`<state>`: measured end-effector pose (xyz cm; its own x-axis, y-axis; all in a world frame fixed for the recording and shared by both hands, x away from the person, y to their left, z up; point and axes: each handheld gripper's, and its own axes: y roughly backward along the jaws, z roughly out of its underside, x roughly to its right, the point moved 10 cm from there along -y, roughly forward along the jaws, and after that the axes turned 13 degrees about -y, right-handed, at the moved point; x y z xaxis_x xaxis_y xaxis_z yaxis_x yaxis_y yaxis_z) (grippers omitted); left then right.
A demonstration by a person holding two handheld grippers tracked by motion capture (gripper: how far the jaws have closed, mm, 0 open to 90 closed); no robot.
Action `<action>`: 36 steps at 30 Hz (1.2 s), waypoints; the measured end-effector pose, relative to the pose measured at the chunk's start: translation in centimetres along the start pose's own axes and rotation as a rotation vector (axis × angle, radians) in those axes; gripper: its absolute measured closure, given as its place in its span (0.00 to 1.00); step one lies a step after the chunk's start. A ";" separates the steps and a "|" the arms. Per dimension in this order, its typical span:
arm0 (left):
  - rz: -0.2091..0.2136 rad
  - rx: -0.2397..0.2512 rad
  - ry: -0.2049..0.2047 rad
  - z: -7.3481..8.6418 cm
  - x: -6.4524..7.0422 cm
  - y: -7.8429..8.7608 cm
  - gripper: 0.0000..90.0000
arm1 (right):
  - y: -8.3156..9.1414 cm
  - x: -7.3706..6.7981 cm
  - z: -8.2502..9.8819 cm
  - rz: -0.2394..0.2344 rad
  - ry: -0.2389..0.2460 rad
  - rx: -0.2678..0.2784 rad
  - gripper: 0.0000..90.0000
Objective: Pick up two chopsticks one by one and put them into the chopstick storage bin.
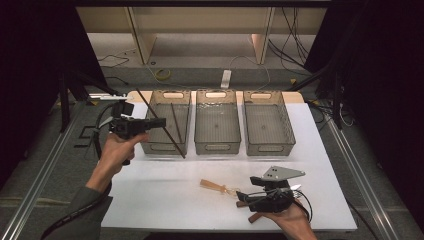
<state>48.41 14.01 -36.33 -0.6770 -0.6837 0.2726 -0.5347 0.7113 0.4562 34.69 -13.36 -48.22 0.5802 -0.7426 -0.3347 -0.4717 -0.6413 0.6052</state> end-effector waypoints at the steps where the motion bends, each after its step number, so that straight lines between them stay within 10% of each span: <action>1: -0.004 0.000 0.000 -0.3 -0.2 0.1 0.94 | 0.0 0.0 0.0 0.000 0.001 0.004 0.34; 18: -0.106 0.006 0.029 -4.3 -4.2 -0.5 0.94 | 0.3 0.2 0.0 0.005 0.001 0.013 0.33; 36: -0.189 -0.102 0.057 -1.5 -6.9 -5.4 0.94 | 0.4 -0.1 0.1 0.002 0.005 0.020 0.32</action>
<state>56.72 14.63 -39.41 -0.5387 -0.8132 0.2202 -0.5931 0.5517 0.5864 34.39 -13.57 -47.98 0.5824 -0.7428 -0.3303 -0.4855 -0.6438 0.5915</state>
